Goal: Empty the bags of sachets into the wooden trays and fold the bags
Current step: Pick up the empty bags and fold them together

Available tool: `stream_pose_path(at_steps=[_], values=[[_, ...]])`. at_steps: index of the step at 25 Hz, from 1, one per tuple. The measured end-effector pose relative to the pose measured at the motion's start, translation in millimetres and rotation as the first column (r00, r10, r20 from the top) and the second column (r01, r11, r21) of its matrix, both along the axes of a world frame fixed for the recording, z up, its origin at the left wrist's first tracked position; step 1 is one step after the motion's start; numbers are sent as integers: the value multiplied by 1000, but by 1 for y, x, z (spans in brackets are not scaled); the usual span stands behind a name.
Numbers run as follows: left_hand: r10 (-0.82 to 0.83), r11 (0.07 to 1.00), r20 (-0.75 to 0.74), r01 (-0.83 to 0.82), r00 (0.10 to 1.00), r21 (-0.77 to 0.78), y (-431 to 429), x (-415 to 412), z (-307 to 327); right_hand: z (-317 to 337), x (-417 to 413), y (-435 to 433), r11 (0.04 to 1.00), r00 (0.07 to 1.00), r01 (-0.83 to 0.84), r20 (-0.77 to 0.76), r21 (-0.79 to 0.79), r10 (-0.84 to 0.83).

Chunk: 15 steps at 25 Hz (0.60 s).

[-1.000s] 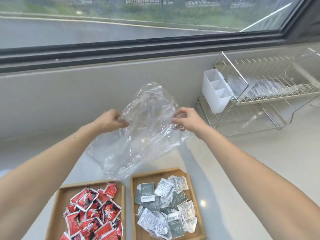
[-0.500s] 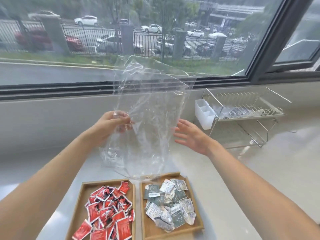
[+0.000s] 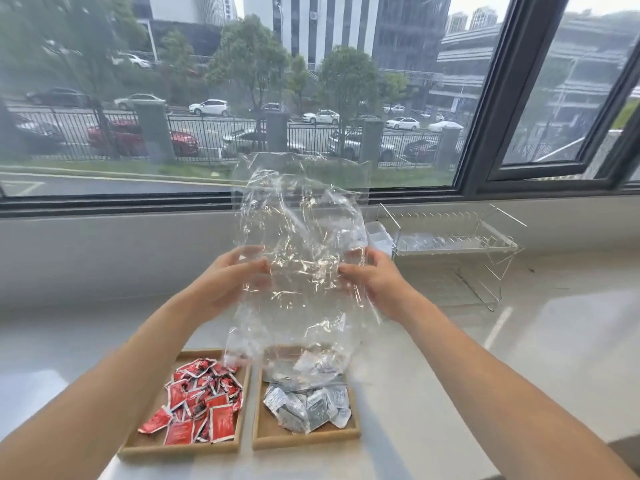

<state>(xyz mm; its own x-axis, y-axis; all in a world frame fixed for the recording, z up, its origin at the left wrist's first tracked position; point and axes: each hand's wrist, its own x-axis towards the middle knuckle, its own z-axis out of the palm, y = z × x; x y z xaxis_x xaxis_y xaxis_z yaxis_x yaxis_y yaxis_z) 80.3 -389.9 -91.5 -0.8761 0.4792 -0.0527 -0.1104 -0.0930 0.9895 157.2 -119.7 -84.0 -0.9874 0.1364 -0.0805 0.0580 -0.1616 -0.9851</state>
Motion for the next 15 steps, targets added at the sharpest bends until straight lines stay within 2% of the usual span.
stream_pose_path(at_steps=[5, 9, 15], values=[[-35, 999, 18, 35, 999, 3, 12, 67, 28, 33, 67, 33, 989, 998, -39, -50, 146, 47], [-17, 998, -36, 15, 999, -69, 6, 98, 56, 61, 104, 39, 994, 996, -82, -19, 71, 84], [-66, 998, -53, 66, 996, -7, -28, 124, 80, 82, 134, 18, 990, 989, -135, -63, 35, 136]])
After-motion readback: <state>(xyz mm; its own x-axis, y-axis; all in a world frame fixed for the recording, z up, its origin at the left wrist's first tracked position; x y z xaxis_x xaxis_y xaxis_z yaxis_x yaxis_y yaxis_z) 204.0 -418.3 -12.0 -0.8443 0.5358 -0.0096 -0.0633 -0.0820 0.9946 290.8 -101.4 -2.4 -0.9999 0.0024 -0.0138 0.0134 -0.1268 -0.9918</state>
